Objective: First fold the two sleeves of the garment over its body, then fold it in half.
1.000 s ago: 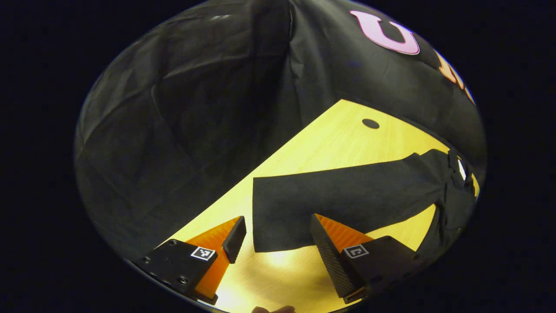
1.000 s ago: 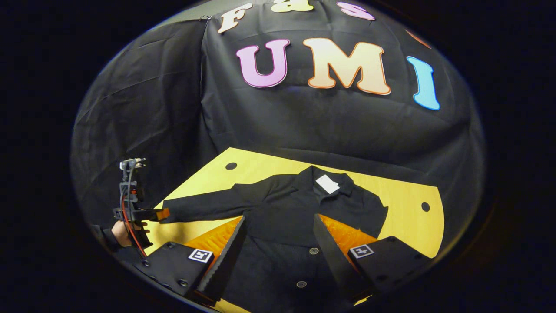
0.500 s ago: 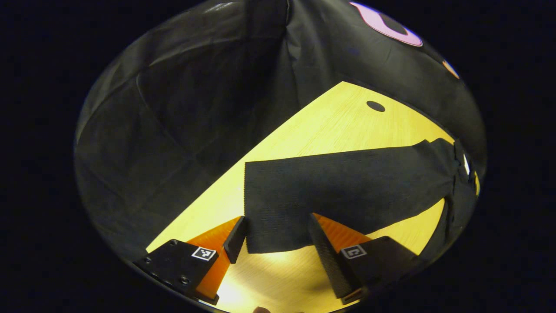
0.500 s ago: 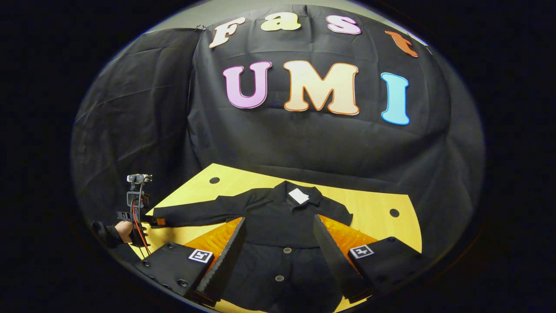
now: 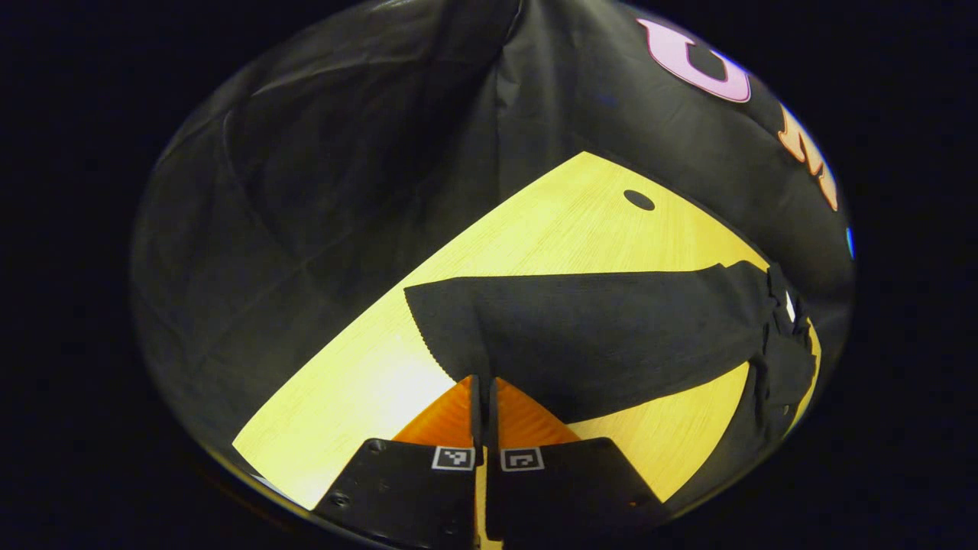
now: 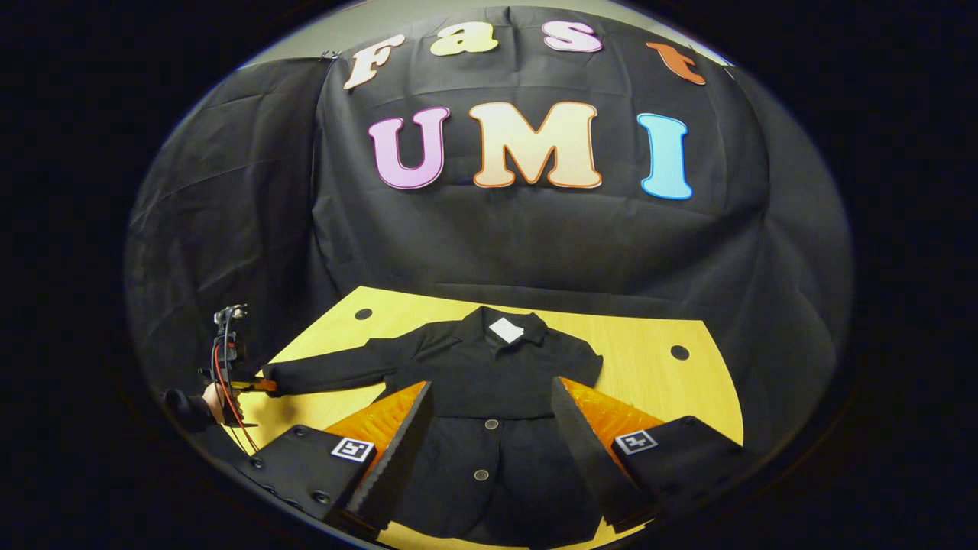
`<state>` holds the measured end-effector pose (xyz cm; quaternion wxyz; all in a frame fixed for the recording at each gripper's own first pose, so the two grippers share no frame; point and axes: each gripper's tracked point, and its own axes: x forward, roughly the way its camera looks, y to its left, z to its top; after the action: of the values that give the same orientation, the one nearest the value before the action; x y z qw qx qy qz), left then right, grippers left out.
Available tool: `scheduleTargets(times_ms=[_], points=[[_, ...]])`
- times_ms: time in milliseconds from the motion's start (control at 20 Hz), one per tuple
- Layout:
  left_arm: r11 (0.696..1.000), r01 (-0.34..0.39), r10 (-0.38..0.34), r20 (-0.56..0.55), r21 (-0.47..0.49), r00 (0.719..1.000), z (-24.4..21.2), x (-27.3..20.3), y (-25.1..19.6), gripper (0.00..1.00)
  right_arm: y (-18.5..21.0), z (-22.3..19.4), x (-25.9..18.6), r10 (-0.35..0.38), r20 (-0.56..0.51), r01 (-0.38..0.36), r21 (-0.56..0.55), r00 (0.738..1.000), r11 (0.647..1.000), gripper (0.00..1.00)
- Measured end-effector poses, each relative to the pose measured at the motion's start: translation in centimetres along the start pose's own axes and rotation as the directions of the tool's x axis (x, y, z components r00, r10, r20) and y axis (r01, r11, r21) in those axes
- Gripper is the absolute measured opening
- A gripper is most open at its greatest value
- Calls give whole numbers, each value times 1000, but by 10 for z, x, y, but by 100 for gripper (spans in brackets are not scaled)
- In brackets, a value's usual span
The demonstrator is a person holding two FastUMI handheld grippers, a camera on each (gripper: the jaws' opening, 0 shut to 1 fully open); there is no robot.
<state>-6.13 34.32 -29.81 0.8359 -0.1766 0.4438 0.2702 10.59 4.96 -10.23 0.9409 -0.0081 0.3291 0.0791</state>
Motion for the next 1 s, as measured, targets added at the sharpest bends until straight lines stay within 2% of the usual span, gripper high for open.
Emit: scheduleTargets(times_ms=[100,250,350,450,650,750,950,1000], points=[[1000,15,-16,-32,-18,999,-7,2,-3,0,-6,-2,-2,-10,-4,10,5,1000,1000,98],[999,46,-46,39,9,998,17,-13,-16,0,-16,-2,-6,-30,4,30,19,1000,999,98],[993,107,-110,71,46,991,30,-33,-47,0,-23,-4,-8,-43,4,43,28,999,999,98],[978,167,-180,92,126,979,40,-46,-91,0,-35,-6,-12,-63,9,62,47,998,997,98],[915,330,-357,86,233,930,44,-88,-205,0,-67,-7,-24,-116,31,113,96,993,989,98],[870,424,-449,48,253,892,31,-105,-266,0,-84,-11,-32,-144,33,140,107,989,984,98],[772,547,-572,-21,323,820,0,-134,-372,0,-120,-25,-54,-202,29,196,143,979,970,98],[753,556,-583,-37,351,812,-7,-137,-392,0,-130,-27,-59,-215,28,208,157,976,965,98]])
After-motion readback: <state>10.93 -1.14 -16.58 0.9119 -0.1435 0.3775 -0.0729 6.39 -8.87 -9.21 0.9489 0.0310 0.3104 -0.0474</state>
